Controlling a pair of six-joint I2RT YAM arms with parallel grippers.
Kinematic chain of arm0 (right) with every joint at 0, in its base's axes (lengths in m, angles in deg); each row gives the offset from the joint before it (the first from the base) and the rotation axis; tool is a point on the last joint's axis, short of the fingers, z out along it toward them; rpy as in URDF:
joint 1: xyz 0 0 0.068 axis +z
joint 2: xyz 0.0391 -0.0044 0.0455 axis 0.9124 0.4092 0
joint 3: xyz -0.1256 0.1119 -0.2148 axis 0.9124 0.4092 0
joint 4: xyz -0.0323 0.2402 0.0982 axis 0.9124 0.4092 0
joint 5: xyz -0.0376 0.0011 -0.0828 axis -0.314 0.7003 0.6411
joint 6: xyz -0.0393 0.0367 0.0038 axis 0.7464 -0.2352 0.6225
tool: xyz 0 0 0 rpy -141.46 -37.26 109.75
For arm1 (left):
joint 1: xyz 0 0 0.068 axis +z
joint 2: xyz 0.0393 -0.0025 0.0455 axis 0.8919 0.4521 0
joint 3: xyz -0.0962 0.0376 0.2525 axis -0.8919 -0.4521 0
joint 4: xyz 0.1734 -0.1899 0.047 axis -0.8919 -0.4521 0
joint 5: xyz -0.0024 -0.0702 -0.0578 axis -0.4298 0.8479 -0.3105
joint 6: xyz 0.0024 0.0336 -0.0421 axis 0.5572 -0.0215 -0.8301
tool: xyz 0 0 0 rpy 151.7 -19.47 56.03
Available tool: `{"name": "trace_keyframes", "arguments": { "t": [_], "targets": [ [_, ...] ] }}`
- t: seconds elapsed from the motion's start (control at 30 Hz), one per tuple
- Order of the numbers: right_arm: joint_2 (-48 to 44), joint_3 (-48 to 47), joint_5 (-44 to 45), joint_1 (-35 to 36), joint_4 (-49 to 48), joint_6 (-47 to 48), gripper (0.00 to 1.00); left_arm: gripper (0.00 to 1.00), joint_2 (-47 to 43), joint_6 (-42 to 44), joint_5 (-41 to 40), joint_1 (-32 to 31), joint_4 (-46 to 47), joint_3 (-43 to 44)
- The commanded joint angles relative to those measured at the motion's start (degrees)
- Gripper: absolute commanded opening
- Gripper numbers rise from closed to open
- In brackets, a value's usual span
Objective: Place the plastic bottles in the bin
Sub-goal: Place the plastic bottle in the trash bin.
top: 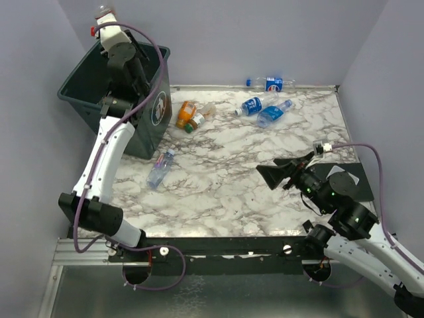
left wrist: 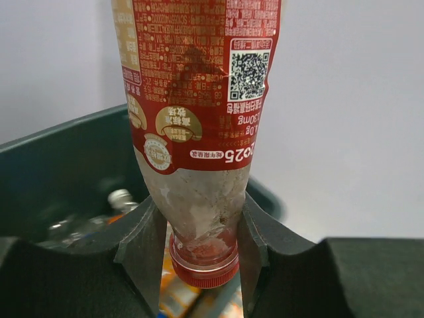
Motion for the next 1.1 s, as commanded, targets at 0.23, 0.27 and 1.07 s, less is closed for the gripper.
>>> {"name": "trace_keyframes", "arguments": {
  "t": [0.23,0.27,1.07],
  "targets": [
    [-5.59,5.30,5.78,0.09,5.55,-5.13,0.98,0.30,10.17,-0.03,-6.26,8.40,-8.43,3.99],
    [-5.44,5.22,6.14,0.08,5.57,-4.87,0.98,0.31,10.48,0.16,-6.68,8.44,-8.70,3.83],
    [10.03,-6.72,23.50,0.08,12.15,-3.23,0.98,0.99,-5.25,5.11,10.56,-16.19,-10.00,-6.80]
  ]
}}
